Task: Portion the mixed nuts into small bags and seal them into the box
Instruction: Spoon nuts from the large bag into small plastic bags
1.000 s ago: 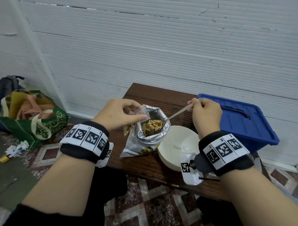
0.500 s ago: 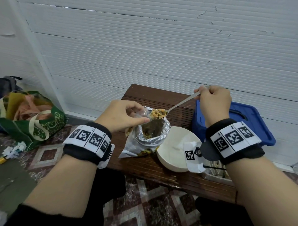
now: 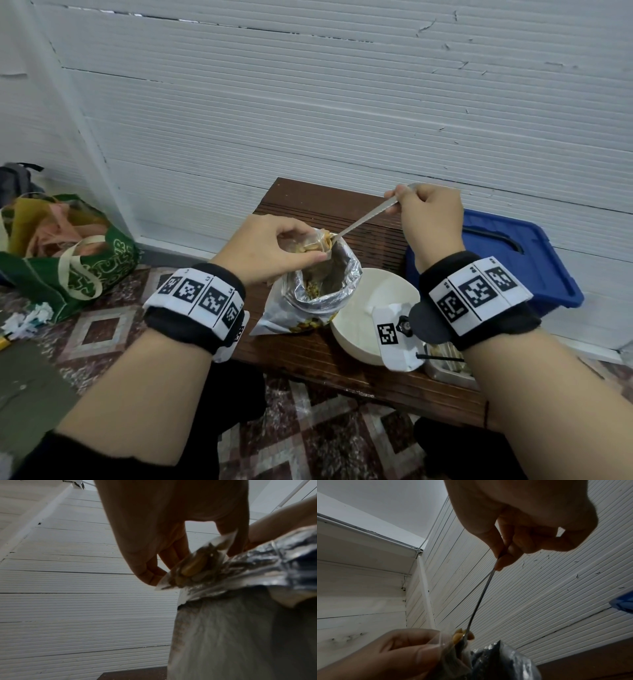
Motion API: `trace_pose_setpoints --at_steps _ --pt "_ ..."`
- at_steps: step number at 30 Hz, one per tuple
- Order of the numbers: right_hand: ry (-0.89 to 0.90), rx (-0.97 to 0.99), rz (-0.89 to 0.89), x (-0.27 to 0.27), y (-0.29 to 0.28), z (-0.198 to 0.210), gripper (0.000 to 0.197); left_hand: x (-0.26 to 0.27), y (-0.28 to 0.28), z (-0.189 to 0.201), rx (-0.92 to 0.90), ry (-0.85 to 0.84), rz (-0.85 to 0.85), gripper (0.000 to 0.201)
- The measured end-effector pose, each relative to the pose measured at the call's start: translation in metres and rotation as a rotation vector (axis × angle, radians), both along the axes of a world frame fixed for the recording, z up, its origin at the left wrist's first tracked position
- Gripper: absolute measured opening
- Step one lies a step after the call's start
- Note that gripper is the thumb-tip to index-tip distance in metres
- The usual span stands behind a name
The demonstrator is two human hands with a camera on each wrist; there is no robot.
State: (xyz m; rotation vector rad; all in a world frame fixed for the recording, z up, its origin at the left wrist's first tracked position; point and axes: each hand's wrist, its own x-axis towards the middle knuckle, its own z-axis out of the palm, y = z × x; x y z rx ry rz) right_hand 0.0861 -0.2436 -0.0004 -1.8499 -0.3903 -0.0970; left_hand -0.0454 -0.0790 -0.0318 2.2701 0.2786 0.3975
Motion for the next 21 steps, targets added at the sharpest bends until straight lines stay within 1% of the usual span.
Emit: trace_pose_setpoints --at_steps 3,5,9,10,12,14,18,21 --pt "-0.004 0.015 0.012 -0.002 0.001 0.000 0.037 0.001 -0.003 0.001 0.016 -0.026 0.008 0.028" --pt "-0.013 0.034 0.029 -0.004 0.002 0.001 0.037 0.001 -0.006 0.002 0.019 -0.050 0.016 0.024" --pt "-0.067 0.103 0.097 -0.009 0.001 0.002 0.038 0.004 -0.010 0.000 0.039 -0.093 0.035 0.021" --pt "-0.079 0.124 0.123 -0.010 0.001 0.003 0.036 0.004 -0.010 -0.001 0.036 -0.100 0.039 0.023" --pt "-0.110 0.166 0.166 -0.011 -0.001 0.005 0.029 0.005 -0.008 -0.003 0.028 -0.103 0.043 0.039" --pt "-0.141 0.198 0.187 -0.011 -0.003 0.007 0.023 0.005 -0.006 -0.003 0.033 -0.104 0.043 0.051" --pt "-0.196 0.221 0.215 -0.013 -0.007 0.009 0.020 0.005 -0.006 -0.003 0.029 -0.119 0.034 0.059" --pt "-0.226 0.245 0.229 -0.014 -0.010 0.012 0.020 0.006 -0.005 -0.003 0.032 -0.136 0.048 0.057"
